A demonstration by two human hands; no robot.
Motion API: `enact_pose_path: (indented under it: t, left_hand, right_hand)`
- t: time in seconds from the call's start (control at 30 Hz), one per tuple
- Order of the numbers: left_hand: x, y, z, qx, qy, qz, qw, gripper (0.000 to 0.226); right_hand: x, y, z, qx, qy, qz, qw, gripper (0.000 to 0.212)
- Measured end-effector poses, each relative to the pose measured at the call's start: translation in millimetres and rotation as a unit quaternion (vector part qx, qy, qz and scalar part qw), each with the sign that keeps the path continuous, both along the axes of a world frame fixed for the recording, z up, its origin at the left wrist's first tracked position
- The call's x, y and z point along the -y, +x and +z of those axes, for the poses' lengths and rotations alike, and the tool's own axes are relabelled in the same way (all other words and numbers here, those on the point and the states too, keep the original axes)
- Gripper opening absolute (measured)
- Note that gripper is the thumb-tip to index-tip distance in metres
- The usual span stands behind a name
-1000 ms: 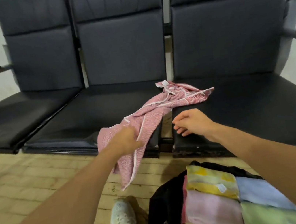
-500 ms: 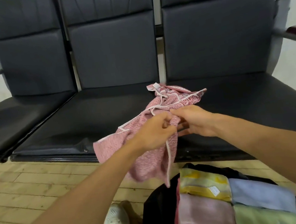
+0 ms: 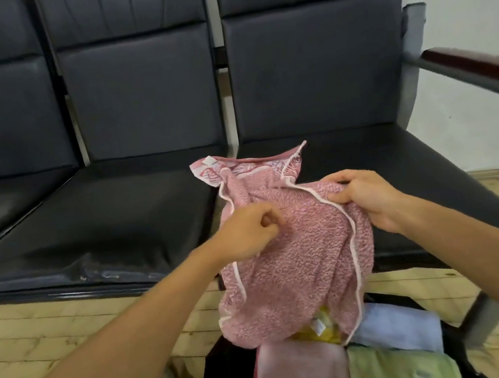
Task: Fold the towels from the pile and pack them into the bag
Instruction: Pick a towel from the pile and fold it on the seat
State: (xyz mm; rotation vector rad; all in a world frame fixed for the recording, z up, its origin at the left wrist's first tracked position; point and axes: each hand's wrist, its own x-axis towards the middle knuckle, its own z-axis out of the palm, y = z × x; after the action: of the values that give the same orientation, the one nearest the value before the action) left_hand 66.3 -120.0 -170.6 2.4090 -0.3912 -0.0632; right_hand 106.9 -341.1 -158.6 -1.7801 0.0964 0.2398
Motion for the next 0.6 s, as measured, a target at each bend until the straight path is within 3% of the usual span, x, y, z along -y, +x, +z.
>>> enact_pose_path:
  t: [0.2,0.37,0.4,0.5,0.6]
  left_hand:
    - [-20.0,12.7,-10.4,-0.005,0.114,0.110,0.987,0.013]
    - [-13.4,7.2,-17.4,-0.021,0.113,0.123,0.986,0.028]
    - [-8.7,5.5,-15.8,-0.030,0.106,0.128,0.986,0.031]
    - [6.0,4.5,-14.0,-0.052,0.148,0.131,0.979,0.037]
    - [16.2,8.0,-17.3,-0.049,0.223,0.126,0.966,0.040]
  right_hand:
    - [51.5,4.2,-13.4,0.091,-0.242,-0.006,0.966,0.027]
    - [58.3,5.1,-32.0,0.180,-0.506,0.070,0.841,0.019]
    - [55.8,4.9,-32.7,0.197,-0.530,0.068,0.822,0.024]
    - [42.3,-1.0,-27.8,0.201,-0.518,0.076,0.828,0.041]
    - [31.2,-5.9,-25.1,0.191,-0.512,0.115,0.829,0.033]
